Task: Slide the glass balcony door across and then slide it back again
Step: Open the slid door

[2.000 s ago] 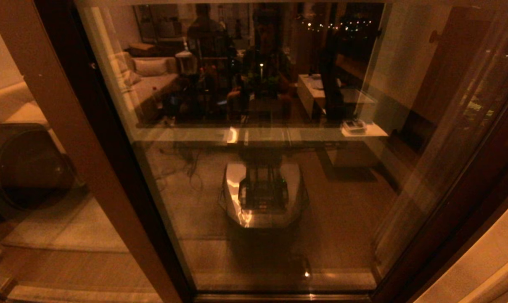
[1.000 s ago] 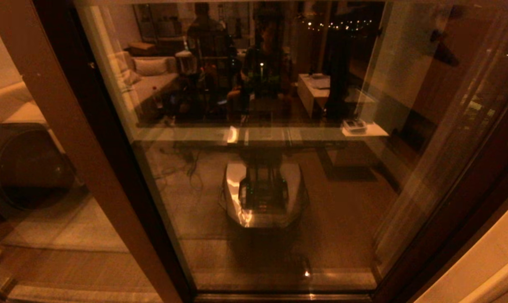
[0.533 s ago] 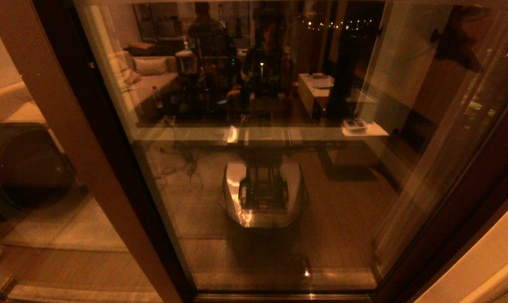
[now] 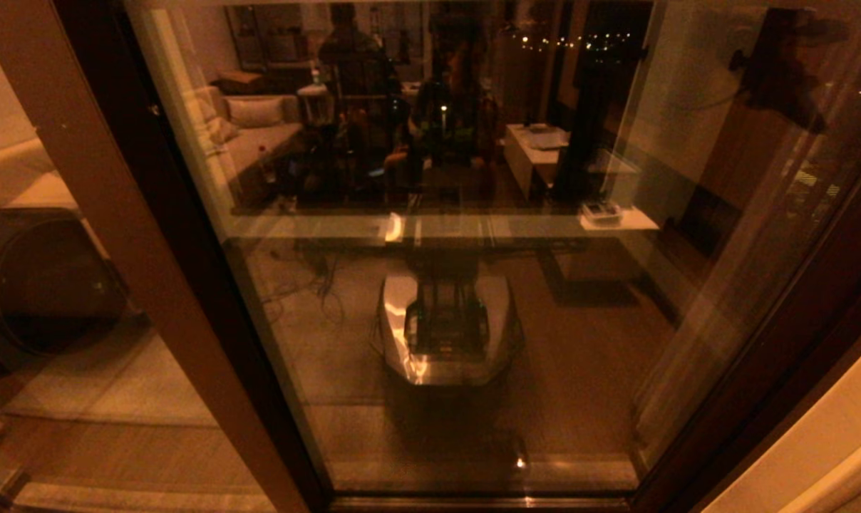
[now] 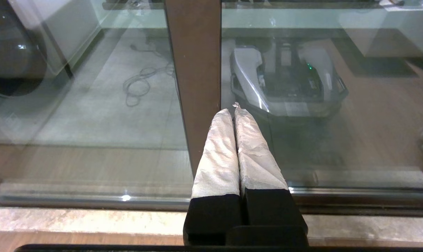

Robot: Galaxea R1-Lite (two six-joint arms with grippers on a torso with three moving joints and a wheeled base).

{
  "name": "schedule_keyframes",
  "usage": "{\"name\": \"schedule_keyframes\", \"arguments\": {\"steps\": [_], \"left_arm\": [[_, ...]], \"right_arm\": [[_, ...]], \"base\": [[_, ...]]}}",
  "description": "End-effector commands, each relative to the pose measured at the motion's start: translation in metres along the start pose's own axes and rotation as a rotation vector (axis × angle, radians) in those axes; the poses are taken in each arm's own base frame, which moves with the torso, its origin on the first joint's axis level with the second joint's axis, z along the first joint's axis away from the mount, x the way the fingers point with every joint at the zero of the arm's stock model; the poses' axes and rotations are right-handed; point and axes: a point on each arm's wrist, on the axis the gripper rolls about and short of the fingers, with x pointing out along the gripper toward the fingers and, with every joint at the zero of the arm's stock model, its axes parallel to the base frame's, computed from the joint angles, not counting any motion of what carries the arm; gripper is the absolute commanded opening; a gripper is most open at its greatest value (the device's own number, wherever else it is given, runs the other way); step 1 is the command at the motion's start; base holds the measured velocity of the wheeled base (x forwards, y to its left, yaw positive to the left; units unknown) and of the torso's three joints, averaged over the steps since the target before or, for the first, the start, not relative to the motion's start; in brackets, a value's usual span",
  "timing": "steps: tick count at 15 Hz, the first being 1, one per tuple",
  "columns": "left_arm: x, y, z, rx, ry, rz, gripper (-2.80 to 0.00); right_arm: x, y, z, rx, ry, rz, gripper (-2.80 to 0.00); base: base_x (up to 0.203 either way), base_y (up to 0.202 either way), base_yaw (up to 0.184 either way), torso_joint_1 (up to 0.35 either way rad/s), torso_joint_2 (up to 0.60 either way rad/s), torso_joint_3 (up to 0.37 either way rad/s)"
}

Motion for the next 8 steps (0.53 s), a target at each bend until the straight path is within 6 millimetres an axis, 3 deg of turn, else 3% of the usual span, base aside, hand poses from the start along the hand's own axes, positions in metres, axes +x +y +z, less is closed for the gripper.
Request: {"name": "schedule_keyframes", "arguments": {"steps": [1, 8], "left_arm": [[0.000, 0.000, 0.000, 0.000, 0.000, 0.000, -2.80], [0.000, 0.000, 0.000, 0.000, 0.000, 0.000, -2.80]], "right_arm": [[0.007, -0.003, 0.001, -0.004, -0.003, 0.017, 0.00], [0.025, -0.007, 0.003, -0.067, -0.021, 0.193, 0.00]], "base": [[0.000, 0.000, 0.000, 0.000, 0.00, 0.000], [0.000, 0.000, 0.000, 0.000, 0.00, 0.000]]}}
